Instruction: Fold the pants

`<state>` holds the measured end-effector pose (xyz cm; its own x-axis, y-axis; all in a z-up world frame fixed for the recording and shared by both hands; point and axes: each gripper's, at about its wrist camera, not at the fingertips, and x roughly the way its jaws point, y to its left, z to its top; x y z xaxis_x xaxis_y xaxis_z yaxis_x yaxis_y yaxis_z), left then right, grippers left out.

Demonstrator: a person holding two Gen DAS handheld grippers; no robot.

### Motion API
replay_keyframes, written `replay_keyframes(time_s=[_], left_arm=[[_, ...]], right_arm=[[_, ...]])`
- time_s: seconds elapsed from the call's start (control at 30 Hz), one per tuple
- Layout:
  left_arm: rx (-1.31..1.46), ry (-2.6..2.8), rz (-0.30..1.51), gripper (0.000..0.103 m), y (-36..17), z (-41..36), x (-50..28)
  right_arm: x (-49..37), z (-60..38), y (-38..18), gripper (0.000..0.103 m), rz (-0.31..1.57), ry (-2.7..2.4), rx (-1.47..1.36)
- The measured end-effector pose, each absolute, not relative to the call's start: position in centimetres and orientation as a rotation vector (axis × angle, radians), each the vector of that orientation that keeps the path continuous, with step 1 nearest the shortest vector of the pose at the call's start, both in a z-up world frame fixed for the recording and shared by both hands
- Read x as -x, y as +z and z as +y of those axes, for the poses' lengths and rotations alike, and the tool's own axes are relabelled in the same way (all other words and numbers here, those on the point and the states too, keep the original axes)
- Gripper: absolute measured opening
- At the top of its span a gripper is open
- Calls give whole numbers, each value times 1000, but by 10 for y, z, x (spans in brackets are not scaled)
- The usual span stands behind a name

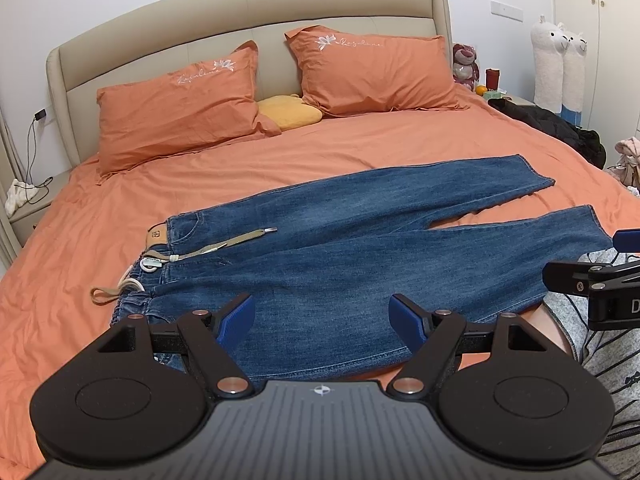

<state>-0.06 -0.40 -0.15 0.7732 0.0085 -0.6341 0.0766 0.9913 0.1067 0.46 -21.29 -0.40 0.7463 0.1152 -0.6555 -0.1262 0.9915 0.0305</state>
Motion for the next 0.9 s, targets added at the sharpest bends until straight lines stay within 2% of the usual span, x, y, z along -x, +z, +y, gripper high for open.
replay_keyframes(time_s=[0.9], left_arm=[[-143,-50,690,89,0,-5,-1]], right_arm=[[-6,-214,-4,98,721,114,7]])
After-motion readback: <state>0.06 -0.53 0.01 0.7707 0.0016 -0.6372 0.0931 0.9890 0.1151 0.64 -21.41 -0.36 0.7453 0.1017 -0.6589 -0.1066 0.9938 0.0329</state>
